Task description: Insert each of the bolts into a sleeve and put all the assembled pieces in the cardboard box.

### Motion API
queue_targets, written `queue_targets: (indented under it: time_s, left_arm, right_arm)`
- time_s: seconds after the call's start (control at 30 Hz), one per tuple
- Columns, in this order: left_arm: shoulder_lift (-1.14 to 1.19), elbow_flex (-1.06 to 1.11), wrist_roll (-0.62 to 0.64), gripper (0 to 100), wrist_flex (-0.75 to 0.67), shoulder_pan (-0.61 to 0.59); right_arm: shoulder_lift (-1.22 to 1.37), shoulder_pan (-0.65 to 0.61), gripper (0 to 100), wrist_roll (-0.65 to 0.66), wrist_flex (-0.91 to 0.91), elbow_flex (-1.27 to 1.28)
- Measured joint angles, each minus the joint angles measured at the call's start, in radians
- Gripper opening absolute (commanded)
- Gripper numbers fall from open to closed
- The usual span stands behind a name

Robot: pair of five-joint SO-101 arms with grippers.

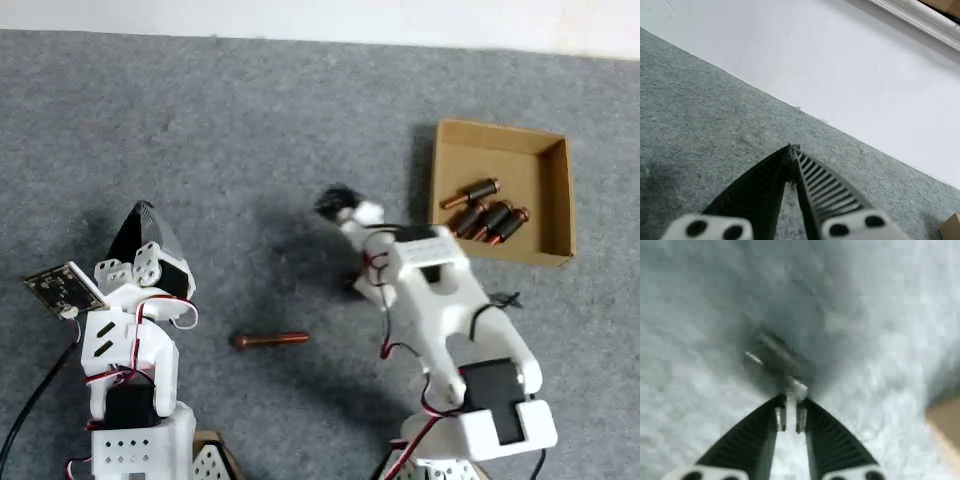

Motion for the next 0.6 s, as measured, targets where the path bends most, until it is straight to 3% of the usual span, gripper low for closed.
queue_targets:
  time_s: [0.27,0.6]
  left_arm:
    - [0.000,0.000,0.000,1,0.000,0.011]
    - [0.000,0.000,0.000,1,0.000,0.011]
  right_arm:
    - [0.051,0.023,10.6,-0.051,-0.094,0.063]
    - [-0.014,-0.020,11.2,-0.051,-0.094,0.064]
